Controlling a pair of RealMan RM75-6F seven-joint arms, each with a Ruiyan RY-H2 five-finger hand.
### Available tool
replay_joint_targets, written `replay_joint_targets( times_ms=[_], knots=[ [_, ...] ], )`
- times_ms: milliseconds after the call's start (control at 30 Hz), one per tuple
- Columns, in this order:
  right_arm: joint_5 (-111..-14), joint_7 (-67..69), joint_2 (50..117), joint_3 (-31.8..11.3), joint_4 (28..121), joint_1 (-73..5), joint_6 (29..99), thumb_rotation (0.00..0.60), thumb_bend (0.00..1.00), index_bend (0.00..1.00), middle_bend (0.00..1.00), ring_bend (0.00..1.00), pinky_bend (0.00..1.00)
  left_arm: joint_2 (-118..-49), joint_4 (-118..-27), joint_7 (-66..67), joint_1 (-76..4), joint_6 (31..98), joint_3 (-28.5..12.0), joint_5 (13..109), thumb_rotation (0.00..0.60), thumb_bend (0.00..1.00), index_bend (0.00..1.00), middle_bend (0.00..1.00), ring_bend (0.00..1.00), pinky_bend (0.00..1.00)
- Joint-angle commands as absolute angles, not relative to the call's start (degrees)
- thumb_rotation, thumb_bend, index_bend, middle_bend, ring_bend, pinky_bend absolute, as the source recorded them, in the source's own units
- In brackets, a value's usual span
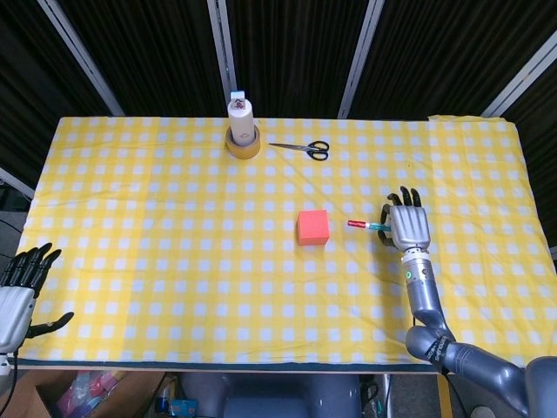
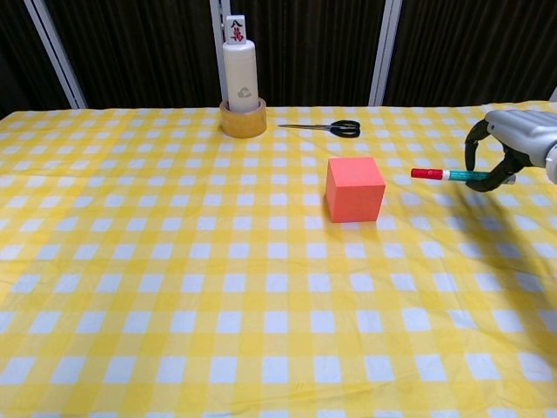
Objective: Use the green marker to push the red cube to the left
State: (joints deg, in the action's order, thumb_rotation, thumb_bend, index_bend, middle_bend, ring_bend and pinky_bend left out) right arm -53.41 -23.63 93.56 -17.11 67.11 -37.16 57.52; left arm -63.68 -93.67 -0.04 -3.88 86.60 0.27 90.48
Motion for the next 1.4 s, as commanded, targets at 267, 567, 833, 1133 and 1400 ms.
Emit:
replay_joint_targets(
  times_ms=[267,567,833,1133,1400],
  knots=[
    [-55.2,-23.3,93.9,-16.1,66.6,-38.5,56.1,0.600,0.43,0.60,0.25,0.01,0.02,-63.5,-94.0,-0.4,-4.0,86.3,0.3,90.5,0.600,0.00,0.00,0.00,0.00,0.00],
    [-53.8,-25.5,97.0,-16.3,64.0,-40.4,55.2,0.600,0.43,0.60,0.25,0.01,0.02,-63.0,-94.2,-1.7,-4.1,85.9,0.5,90.3,0.600,0.00,0.00,0.00,0.00,0.00],
    [-53.2,-26.7,99.4,-16.7,63.2,-41.9,55.2,0.600,0.43,0.60,0.25,0.01,0.02,-62.5,-94.5,-2.5,-4.2,85.5,0.8,90.6,0.600,0.00,0.00,0.00,0.00,0.00],
    [-52.8,-28.6,100.8,-17.2,64.9,-43.4,55.9,0.600,0.43,0.60,0.25,0.01,0.04,-62.1,-94.7,-2.9,-4.5,84.9,1.0,90.7,0.600,0.00,0.00,0.00,0.00,0.00],
    [-51.9,-30.6,101.9,-17.2,65.5,-44.0,56.9,0.600,0.43,0.60,0.25,0.01,0.04,-62.0,-94.9,-3.2,-4.5,84.8,1.1,90.6,0.600,0.00,0.00,0.00,0.00,0.00]
  ],
)
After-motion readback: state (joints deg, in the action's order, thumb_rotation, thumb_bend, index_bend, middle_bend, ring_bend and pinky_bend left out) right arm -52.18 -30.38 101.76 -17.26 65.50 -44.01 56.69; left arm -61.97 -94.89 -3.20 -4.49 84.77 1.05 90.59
